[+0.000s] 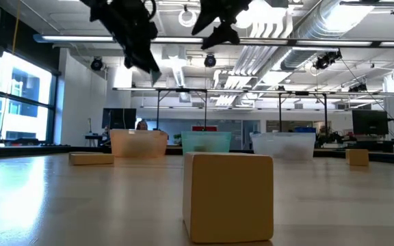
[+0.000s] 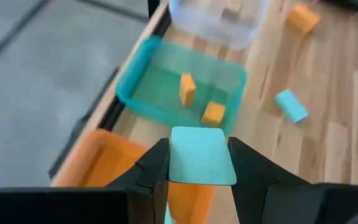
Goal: Sort & place blocks by color
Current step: Put the light blue block into the orange bin
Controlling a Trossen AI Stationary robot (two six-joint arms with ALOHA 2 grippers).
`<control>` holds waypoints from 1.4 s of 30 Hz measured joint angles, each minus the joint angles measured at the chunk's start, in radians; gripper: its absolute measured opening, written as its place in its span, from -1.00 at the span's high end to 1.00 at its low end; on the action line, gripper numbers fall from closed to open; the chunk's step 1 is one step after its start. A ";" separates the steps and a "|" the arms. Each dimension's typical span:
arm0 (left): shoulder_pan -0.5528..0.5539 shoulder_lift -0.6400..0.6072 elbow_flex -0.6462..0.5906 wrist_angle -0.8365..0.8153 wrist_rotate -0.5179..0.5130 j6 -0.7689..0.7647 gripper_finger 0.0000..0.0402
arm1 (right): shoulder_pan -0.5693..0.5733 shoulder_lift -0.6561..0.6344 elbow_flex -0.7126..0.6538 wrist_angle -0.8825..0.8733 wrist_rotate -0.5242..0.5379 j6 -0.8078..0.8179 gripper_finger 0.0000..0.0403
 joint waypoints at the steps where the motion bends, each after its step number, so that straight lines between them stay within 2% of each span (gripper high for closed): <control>1: 0.003 0.020 0.000 -0.002 -0.002 -0.002 0.48 | 0.007 0.000 0.000 -0.023 0.023 0.012 -0.22; 12: 0.056 0.178 0.000 -0.033 -0.049 -0.045 0.48 | 0.065 0.001 0.000 -0.238 0.178 0.183 -0.22; 24: 0.077 0.353 0.000 0.007 -0.110 -0.053 0.47 | 0.128 0.001 0.000 -0.510 0.383 0.456 -0.22; 32: 0.078 0.386 0.000 0.082 -0.205 -0.054 0.43 | 0.169 0.001 -0.001 -0.680 0.485 0.634 -0.22; 38: 0.085 0.389 0.000 0.088 -0.223 -0.053 0.42 | 0.202 0.001 -0.007 -0.673 0.519 0.683 -0.22; 42: 0.085 0.389 0.000 0.092 -0.257 -0.053 0.41 | 0.227 0.002 -0.064 -0.673 0.520 0.738 -0.22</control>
